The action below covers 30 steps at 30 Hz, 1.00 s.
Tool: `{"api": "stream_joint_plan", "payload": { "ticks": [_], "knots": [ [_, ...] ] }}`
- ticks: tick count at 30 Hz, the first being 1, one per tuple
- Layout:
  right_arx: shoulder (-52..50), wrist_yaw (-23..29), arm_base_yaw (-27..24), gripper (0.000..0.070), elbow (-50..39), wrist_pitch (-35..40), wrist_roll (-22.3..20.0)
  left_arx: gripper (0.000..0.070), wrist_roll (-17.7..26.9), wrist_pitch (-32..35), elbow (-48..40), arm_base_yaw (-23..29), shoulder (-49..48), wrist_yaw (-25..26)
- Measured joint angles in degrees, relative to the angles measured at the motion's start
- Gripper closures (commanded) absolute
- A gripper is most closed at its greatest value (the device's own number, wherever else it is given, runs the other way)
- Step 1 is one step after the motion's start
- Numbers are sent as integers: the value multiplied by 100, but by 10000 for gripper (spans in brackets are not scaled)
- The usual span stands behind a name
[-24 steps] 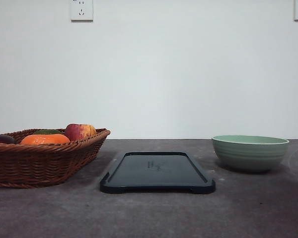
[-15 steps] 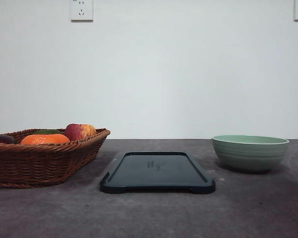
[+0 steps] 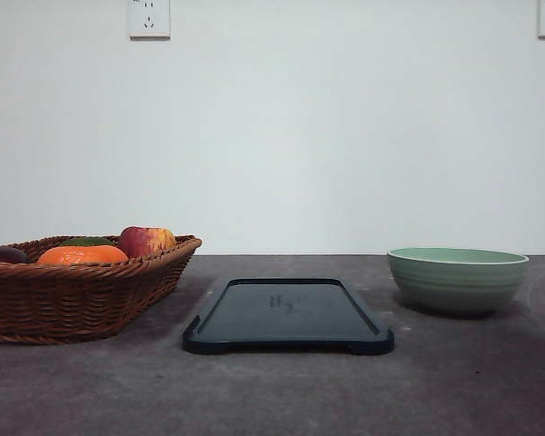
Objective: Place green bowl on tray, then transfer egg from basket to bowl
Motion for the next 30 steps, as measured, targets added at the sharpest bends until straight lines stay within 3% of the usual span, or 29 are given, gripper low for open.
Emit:
{"api": "stream_joint_plan", "payload": {
  "ticks": [4, 9, 17, 26, 30],
  "knots": [
    [0, 0, 0, 691, 0, 833, 97, 700, 75, 517, 0, 0, 0, 0],
    [0, 31, 0, 694, 15, 1465, 28, 700, 868, 1088, 7, 0, 0, -48],
    [312, 48, 0, 694, 549, 1054, -257, 700, 1686, 743, 858, 0, 432, -479],
    [1281, -242, 0, 694, 1567, 333, -338, 700, 1813, -358, 2271, 0, 1731, -419],
    [1847, -579, 0, 693, 2141, -182, -394, 700, 1815, -568, 2803, 0, 2350, -6]
  ]
}}
